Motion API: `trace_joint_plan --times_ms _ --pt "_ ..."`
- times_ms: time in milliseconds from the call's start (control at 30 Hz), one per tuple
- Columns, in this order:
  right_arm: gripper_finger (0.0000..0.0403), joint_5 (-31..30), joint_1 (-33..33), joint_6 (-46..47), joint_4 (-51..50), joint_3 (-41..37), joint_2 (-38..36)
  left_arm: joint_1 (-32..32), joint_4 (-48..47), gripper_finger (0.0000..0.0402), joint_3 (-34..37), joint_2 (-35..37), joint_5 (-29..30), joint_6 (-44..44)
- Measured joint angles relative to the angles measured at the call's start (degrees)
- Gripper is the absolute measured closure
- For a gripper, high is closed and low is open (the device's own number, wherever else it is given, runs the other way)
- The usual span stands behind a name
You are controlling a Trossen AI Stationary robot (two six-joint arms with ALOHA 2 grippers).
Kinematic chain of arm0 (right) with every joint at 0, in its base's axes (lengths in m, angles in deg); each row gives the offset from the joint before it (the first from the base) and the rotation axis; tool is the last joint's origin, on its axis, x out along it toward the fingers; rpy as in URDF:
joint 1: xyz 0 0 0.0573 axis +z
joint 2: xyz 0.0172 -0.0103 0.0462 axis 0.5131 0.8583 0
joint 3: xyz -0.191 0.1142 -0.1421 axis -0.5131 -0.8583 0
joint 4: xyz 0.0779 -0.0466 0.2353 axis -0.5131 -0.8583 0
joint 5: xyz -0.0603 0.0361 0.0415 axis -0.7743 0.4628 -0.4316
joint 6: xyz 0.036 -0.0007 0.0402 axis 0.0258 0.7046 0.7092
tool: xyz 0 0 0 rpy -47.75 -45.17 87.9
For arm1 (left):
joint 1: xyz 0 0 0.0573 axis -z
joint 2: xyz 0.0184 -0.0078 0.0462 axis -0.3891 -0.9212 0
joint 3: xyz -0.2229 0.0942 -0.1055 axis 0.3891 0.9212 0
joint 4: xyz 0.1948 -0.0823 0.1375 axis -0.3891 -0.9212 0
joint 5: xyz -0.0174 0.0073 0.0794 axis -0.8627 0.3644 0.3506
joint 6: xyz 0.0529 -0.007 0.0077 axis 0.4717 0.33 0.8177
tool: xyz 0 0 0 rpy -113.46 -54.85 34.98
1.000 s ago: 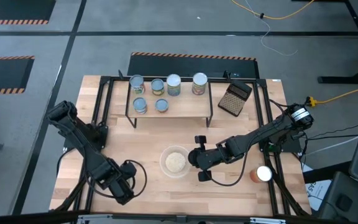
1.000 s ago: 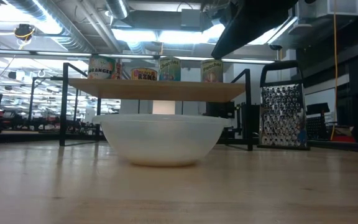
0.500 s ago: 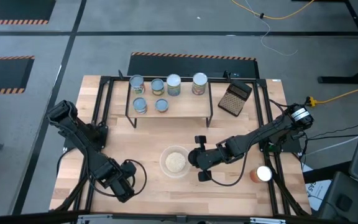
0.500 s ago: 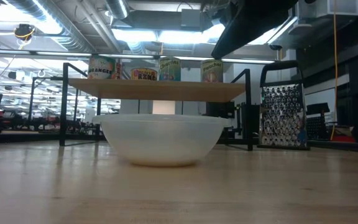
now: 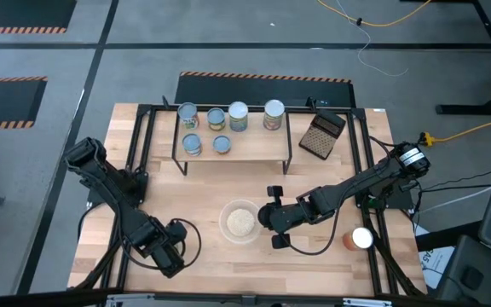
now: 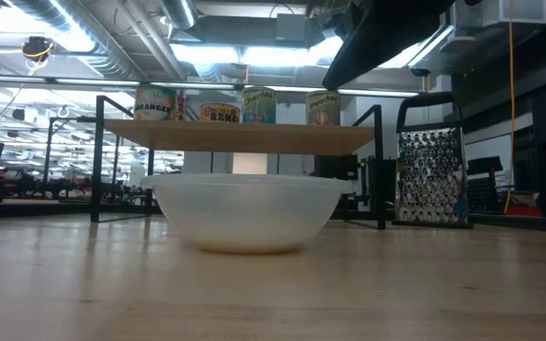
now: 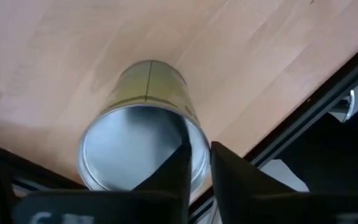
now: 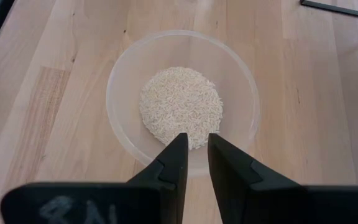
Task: Pick and place cans onto a shelf
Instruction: Put the big canned oranges on the shelf
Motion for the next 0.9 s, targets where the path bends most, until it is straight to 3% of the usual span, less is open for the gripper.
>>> trace_joint_plan --times_ms 200,500,900 --pt "0.0336 0.0 0.0 0.0 0.0 0.0 0.0 0.0 0.2 0.0397 0.0 0.0 -0.1 0.0" --pt "0.0336 0.0 0.0 -0.1 0.0 0.0 0.0 0.0 0.0 0.0399 0.0 0.0 -0.1 1.1" --pt "0.0336 0.0 0.0 -0.2 0.0 0.0 0.0 -1.7 -0.9 0.0401 -3.7 -0.4 -0.1 13.3"
